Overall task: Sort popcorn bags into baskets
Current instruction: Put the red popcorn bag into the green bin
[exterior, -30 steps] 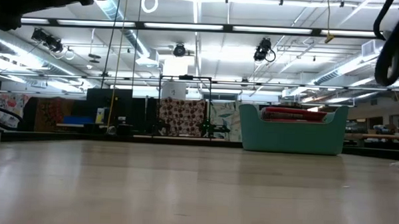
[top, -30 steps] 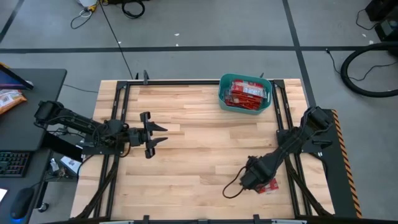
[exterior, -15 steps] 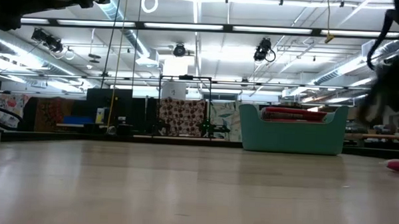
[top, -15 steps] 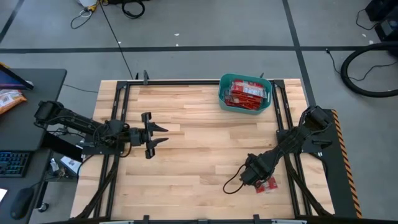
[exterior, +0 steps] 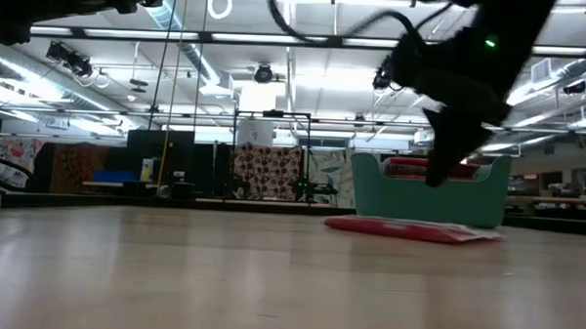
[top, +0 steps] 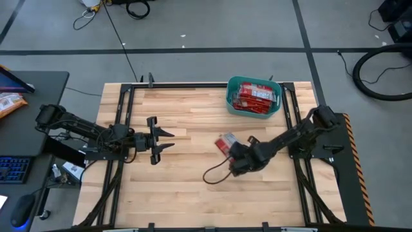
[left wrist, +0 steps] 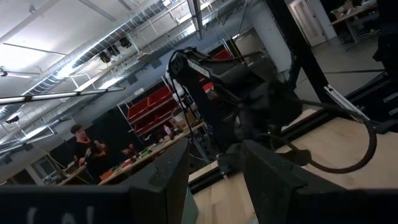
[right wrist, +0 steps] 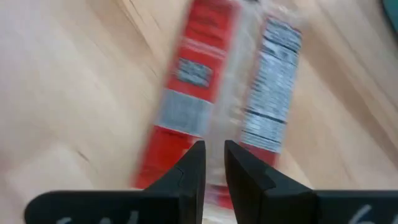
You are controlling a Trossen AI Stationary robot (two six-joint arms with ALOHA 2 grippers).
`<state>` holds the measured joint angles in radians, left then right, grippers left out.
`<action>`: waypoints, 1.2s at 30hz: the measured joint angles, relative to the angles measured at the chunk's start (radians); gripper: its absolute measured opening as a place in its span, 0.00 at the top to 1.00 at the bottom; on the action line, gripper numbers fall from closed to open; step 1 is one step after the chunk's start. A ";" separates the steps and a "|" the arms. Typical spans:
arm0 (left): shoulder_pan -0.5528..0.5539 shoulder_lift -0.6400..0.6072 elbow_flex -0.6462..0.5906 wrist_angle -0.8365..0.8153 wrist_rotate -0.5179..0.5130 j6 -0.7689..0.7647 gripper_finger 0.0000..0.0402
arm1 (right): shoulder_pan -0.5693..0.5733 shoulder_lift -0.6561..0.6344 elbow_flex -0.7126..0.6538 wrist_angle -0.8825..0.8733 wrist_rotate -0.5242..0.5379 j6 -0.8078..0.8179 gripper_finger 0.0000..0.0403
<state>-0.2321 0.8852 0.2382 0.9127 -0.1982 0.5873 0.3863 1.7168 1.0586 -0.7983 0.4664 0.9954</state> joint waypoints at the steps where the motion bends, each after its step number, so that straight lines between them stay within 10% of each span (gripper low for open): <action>1: 0.000 0.000 0.000 0.000 0.000 0.000 0.62 | -0.009 0.000 0.017 0.010 -0.002 -0.025 0.84; 11: 0.032 0.052 0.000 0.004 0.065 -0.054 0.62 | 0.040 -0.002 0.050 -0.047 -0.042 -0.058 0.84; 26: 0.243 0.536 0.237 -0.118 0.069 -0.366 0.63 | 0.095 -0.002 -0.216 -0.107 0.100 0.288 0.86; 36: 0.233 0.688 0.298 -0.269 0.072 -0.424 0.63 | -0.009 -0.003 -0.300 0.173 0.157 -0.016 0.86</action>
<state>0.0010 1.5734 0.5358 0.6437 -0.1261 0.1631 0.3777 1.7142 0.7590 -0.6253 0.6238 0.9799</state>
